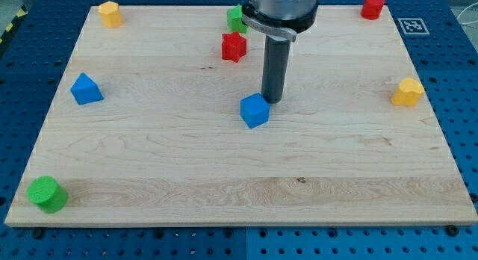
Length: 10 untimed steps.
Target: Push blue cube towards the bottom center
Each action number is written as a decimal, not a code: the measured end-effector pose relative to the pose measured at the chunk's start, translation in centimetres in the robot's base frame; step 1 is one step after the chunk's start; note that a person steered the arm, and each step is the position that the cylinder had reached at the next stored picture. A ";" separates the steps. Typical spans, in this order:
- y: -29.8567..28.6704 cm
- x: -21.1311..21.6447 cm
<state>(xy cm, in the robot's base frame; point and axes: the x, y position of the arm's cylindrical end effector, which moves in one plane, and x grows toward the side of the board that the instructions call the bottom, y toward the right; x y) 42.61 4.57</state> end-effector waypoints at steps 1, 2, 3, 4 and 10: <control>-0.4 0.4; -2.4 0.7; -3.8 0.7; -4.1 2.0; -7.6 7.0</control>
<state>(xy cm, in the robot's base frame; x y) 49.62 -3.04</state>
